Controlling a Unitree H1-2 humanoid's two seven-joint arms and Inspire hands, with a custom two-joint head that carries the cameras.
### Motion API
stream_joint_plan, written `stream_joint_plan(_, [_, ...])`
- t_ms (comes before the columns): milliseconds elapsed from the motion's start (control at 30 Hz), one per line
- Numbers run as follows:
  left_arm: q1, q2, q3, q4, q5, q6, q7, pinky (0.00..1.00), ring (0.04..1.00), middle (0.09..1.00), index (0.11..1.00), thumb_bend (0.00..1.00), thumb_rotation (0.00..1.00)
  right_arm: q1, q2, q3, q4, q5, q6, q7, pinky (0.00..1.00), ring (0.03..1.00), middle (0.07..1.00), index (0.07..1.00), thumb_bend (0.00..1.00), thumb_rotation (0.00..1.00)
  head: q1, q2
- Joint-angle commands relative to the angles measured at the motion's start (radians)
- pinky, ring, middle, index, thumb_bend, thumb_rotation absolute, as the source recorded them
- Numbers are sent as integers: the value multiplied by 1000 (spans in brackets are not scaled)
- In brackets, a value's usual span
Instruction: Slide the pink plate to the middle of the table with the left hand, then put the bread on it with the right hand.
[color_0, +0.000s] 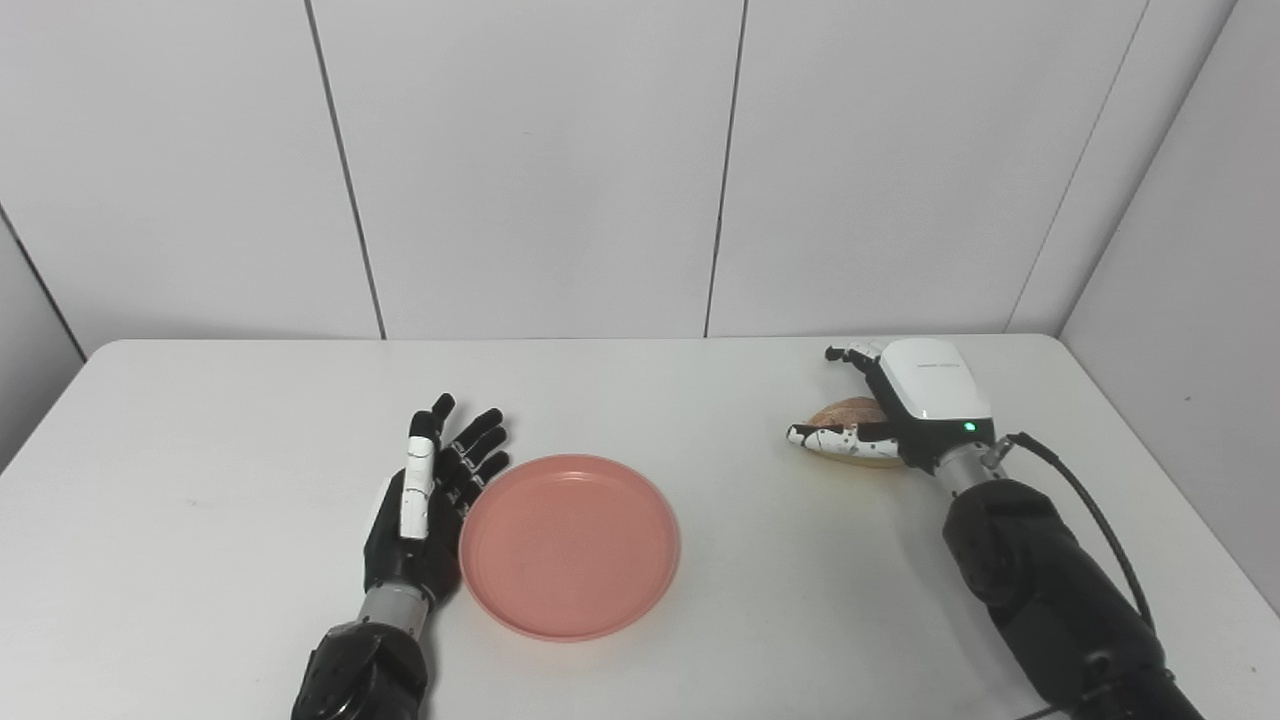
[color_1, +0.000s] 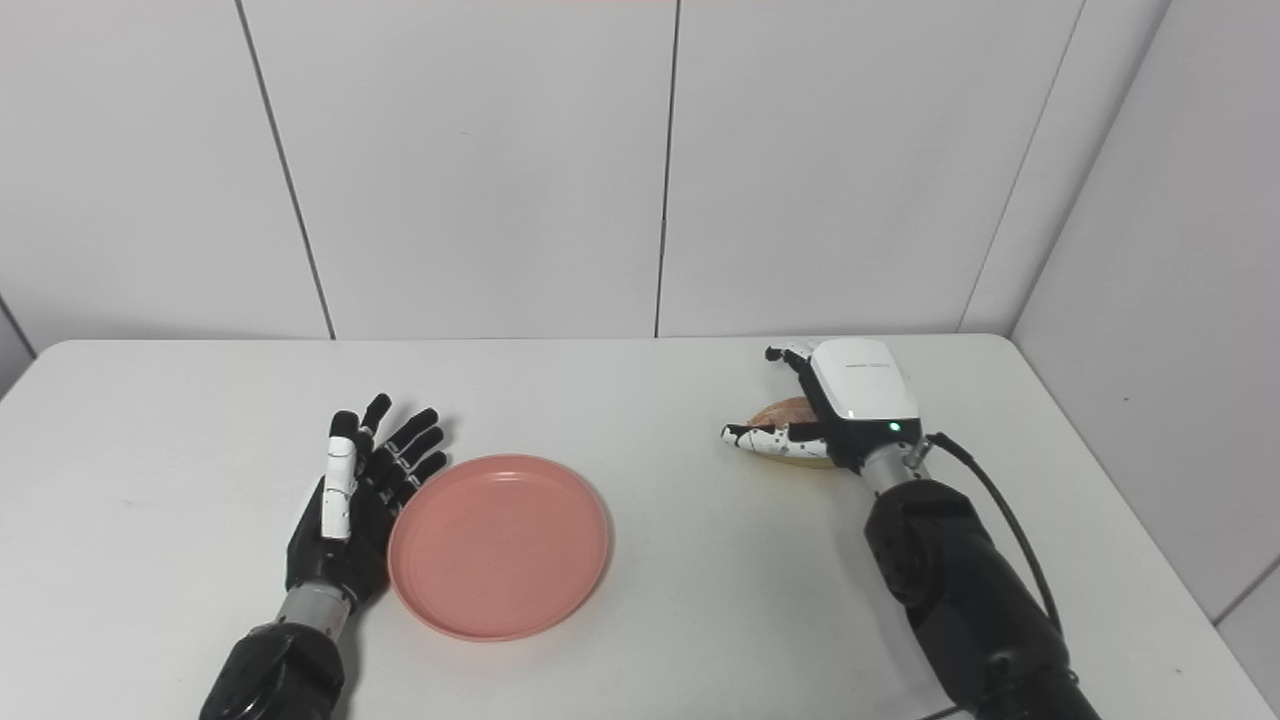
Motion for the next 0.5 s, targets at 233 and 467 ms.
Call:
stream_joint_plan(233, [25, -4, -1, 7, 8, 25, 17, 883, 872, 815, 1000, 798, 824, -62, -34, 27, 55, 19, 5, -36, 662, 737, 763, 748, 916, 813, 3, 4])
stream_joint_plan(467, [30, -2, -2, -2, 6, 32, 13, 880, 868, 820, 1000, 791, 830, -64, -37, 42, 87, 23, 18, -25, 665, 746, 770, 759, 904, 801, 7, 5])
